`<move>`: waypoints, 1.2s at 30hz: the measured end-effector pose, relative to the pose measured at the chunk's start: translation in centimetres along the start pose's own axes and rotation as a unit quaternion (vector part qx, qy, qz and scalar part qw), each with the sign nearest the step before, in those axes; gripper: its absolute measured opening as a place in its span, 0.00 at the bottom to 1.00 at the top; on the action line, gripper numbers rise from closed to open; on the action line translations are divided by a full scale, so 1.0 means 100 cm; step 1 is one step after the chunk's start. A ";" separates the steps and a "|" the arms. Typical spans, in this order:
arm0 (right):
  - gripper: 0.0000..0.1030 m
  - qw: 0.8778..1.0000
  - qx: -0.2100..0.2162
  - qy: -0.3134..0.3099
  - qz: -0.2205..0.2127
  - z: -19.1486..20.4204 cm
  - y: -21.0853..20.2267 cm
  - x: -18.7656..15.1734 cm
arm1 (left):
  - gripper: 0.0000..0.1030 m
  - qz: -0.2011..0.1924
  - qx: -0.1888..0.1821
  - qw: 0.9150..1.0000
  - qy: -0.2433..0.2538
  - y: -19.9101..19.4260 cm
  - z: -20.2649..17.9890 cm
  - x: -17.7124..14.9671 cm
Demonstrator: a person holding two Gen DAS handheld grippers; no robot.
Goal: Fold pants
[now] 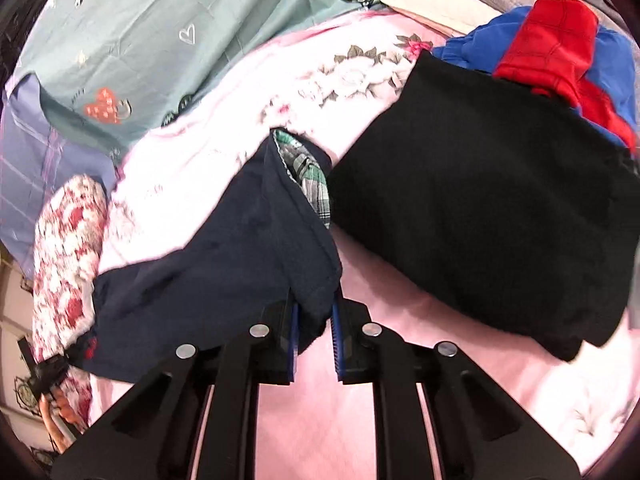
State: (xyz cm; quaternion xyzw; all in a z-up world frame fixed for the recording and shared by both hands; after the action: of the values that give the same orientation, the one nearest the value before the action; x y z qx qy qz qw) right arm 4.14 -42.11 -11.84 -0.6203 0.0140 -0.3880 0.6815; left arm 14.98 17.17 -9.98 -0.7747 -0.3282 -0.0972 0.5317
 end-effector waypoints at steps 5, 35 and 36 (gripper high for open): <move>0.24 0.995 -0.066 -0.019 0.074 -0.026 0.037 -0.048 | 0.09 0.031 0.025 0.999 0.001 0.009 0.025 -0.028; 0.48 0.943 -0.071 -0.323 -0.049 0.169 0.098 -0.001 | 0.85 -0.035 -0.012 0.980 0.196 0.058 -0.131 -0.041; 0.48 0.940 -0.083 -0.328 -0.041 0.168 0.104 -0.002 | 0.85 -0.031 -0.015 0.978 0.204 0.061 -0.134 -0.046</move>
State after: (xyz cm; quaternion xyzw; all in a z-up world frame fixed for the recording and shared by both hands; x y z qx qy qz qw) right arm 17.75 -28.71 -16.91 -0.7676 -0.2036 -0.1883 0.5778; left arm 17.84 2.07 -11.30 -0.7357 -0.2357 -0.2742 0.5727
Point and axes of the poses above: each gripper's, at about its wrist camera, not at the fingertips, and y roughly the way its jaws point, z to its left, x to its top, the point moved 9 cm from there along y, roughly the way its jaws point, and after that the axes turned 15 degrees about -x, right-handed, at the moved point
